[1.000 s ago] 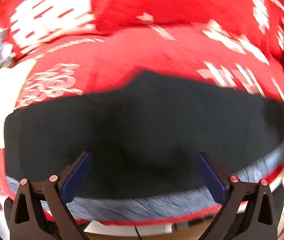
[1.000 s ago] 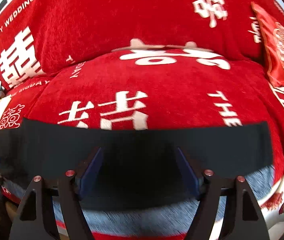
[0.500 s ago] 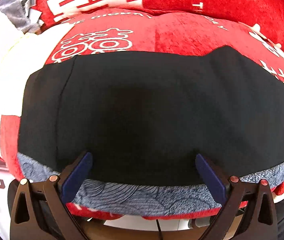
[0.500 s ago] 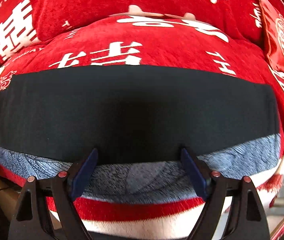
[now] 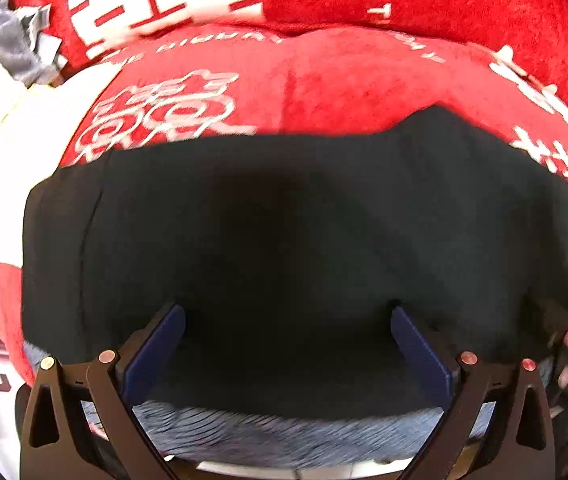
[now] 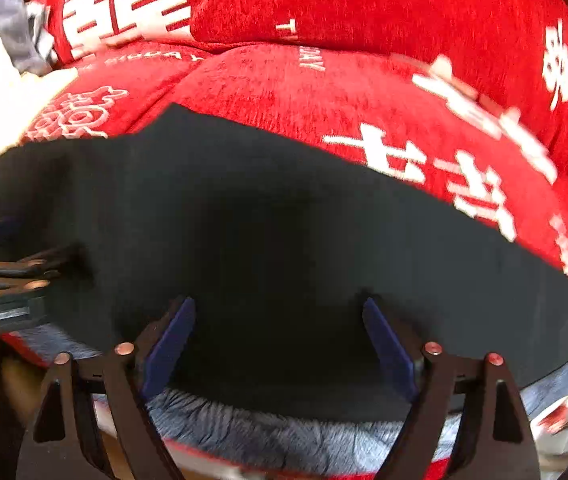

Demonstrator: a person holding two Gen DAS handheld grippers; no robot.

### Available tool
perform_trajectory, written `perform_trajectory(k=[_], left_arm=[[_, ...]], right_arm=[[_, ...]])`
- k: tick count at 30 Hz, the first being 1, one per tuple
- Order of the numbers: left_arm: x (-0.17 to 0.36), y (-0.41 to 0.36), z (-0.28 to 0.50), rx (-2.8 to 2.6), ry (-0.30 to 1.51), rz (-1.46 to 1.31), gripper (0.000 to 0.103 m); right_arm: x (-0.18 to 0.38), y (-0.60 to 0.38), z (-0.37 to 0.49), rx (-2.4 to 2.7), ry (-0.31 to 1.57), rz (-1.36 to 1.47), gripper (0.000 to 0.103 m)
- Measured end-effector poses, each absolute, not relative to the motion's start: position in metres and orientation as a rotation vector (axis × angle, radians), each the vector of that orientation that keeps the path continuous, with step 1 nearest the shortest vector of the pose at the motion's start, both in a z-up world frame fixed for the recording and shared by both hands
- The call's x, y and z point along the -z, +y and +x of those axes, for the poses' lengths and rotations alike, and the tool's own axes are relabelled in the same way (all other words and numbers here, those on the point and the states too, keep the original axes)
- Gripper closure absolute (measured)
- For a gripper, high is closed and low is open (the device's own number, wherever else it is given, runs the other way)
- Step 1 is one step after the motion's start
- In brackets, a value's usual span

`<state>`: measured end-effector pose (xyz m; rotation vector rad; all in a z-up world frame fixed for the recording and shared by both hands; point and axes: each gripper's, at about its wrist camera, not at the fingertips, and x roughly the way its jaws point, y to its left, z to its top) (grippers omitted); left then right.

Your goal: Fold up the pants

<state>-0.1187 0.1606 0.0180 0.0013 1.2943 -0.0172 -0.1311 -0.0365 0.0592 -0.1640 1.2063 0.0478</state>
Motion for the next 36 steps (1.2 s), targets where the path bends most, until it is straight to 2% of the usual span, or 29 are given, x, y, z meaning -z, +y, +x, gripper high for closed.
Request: perform_trajectory(k=[2, 5, 7, 13, 18, 21, 29, 36], left_arm=[[-0.018, 0.170, -0.130, 0.043, 1.275, 0.015, 0.000], [-0.018, 0.166, -0.149, 0.061, 1.268, 0.080, 0.000], [-0.022, 0.174, -0.152, 0.044, 1.282, 0.029, 0.000], [-0.054, 0.213, -0.125, -0.065, 1.172, -0.098, 0.000], [-0.023, 0.250, -0.105, -0.270, 1.275, -0.141, 0.000], [-0.021, 0.252, -0.115, -0.237, 1.257, -0.113, 0.000], [-0.019, 0.256, -0.120, -0.191, 1.248, -0.105, 0.000], [-0.019, 0.257, -0.117, -0.181, 1.245, -0.094, 0.000]], right_arm=[[-0.055, -0.052, -0.125, 0.005, 1.210, -0.105, 0.001], [-0.057, -0.076, -0.116, 0.077, 1.219, -0.043, 0.001], [-0.063, -0.076, -0.112, 0.100, 1.223, -0.035, 0.001], [-0.077, -0.024, -0.101, -0.030, 1.184, -0.043, 0.001], [-0.052, 0.022, -0.082, -0.066, 1.230, -0.114, 0.000], [-0.047, 0.020, -0.077, -0.059, 1.198, -0.139, 0.000], [-0.059, -0.085, -0.076, 0.182, 1.180, -0.026, 0.000], [-0.070, -0.253, -0.113, 0.418, 1.152, 0.134, 0.000]])
